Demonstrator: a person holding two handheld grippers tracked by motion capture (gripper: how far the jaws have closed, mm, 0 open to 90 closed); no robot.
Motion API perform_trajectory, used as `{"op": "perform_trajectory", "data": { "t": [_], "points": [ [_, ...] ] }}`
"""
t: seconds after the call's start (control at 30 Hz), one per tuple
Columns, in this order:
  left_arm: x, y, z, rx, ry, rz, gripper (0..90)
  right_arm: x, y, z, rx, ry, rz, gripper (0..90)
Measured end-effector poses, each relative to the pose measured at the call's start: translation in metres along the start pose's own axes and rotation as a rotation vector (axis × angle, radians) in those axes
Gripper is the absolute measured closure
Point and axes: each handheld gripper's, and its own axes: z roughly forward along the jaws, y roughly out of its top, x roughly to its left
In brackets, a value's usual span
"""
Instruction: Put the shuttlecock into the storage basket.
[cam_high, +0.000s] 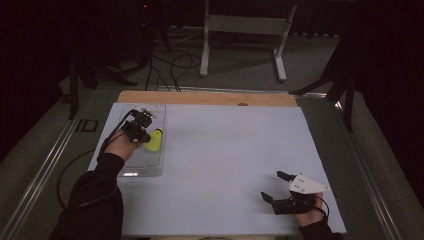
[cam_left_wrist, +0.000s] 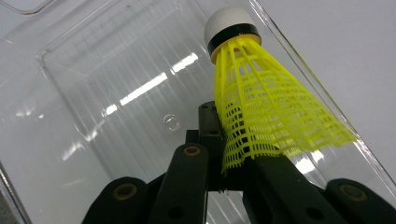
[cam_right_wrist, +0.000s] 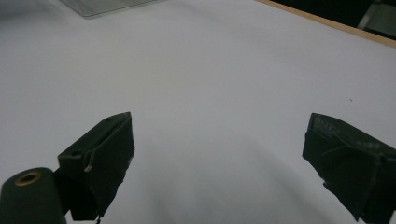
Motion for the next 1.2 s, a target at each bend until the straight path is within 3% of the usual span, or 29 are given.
{"op": "perform_trajectory", "data": {
  "t": [0.23,0.37,0.47,0.6,0.63,0.67,0.7,0.8,0.83,0.87,1.0,1.2],
  "points": [
    [0.000,0.001,0.002,0.011,-0.004,-0.010,88.2,0.000,0.000,0.000,0.001,-0.001,0.001,9.0],
    [-0.003,0.001,0.000,0.020,-0.016,0.000,80.6,0.000,0.000,0.000,0.002,-0.002,0.003,9.0],
    [-0.005,0.000,-0.003,0.011,-0.017,-0.003,69.9,0.000,0.000,-0.001,0.001,-0.002,0.000,9.0],
    [-0.008,0.000,-0.008,0.006,0.015,-0.005,46.4,0.000,0.000,-0.001,0.002,-0.002,0.001,9.0],
    [-0.008,0.000,-0.009,0.008,0.016,-0.003,46.4,0.000,0.000,-0.001,0.002,-0.002,0.001,9.0],
    [-0.010,0.000,-0.014,-0.004,0.028,-0.008,34.6,0.000,0.000,-0.001,0.003,-0.002,0.000,9.0],
    [-0.010,0.001,-0.016,-0.017,0.029,-0.014,30.6,0.000,0.000,-0.001,0.003,-0.002,0.000,9.0],
    [-0.010,0.001,-0.021,-0.032,0.025,-0.025,17.0,0.000,0.000,-0.001,0.005,-0.002,0.000,9.0],
    [-0.011,0.001,-0.024,-0.034,-0.019,-0.016,10.6,0.000,0.000,0.000,0.005,-0.003,0.000,9.0],
    [-0.011,0.001,-0.024,-0.034,-0.019,-0.016,3.0,0.000,0.000,0.000,0.005,-0.003,-0.001,8.9],
    [-0.013,0.002,-0.026,-0.040,-0.037,0.000,0.5,0.000,0.000,0.000,0.004,-0.002,-0.002,9.0],
    [-0.017,0.004,-0.031,-0.089,-0.070,0.019,0.0,0.000,0.000,-0.001,0.004,-0.004,-0.002,9.0]
  ]
}}
